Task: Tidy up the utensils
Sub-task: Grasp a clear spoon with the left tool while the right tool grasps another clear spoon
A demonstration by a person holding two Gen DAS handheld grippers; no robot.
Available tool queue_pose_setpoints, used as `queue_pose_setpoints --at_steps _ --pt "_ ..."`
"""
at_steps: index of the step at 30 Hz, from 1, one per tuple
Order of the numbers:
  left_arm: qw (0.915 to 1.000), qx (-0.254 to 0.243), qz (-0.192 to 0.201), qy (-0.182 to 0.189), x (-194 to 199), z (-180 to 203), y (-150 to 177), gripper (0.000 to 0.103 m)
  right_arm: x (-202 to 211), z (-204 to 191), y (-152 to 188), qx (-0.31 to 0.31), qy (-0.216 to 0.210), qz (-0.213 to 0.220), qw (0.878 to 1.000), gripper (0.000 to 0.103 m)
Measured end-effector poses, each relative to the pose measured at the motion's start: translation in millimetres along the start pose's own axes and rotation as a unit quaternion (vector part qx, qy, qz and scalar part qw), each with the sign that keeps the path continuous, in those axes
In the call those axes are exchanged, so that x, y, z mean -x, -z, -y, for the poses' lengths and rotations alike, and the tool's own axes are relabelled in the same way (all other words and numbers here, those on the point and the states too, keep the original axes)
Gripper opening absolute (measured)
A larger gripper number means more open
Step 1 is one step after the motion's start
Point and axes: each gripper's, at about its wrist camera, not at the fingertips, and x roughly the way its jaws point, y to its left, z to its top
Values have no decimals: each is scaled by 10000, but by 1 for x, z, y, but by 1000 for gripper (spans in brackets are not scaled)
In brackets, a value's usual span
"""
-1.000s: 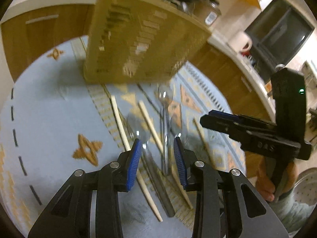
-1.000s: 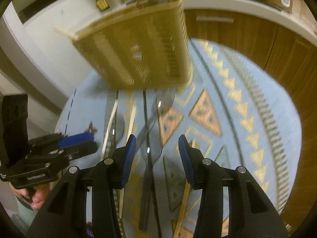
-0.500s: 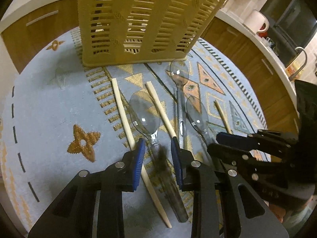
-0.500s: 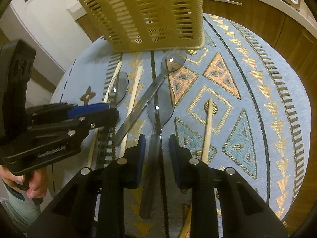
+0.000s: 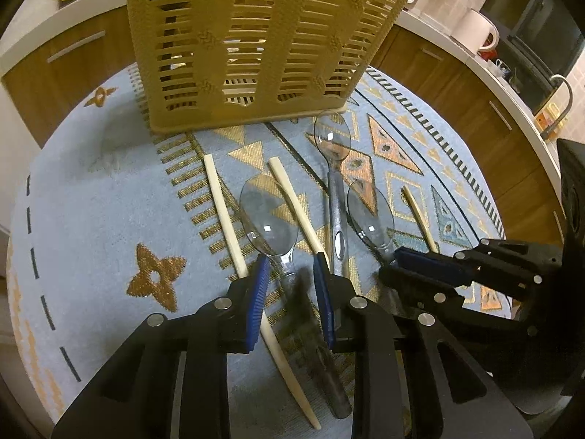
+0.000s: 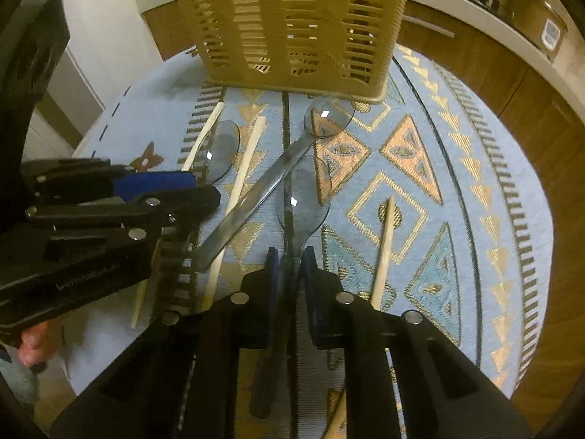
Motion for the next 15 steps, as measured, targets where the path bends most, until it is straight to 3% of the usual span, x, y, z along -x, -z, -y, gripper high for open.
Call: queue_pose_setpoints --at_steps 5,15 --pt "9999 -60 -89 -1 -1 0 0 23 3 15 -1 -128 208 8 9997 10" --pt "9989 -305 -331 -123 -7 6 -9 23 1 24 -9 -16 128 -322 9994 11"
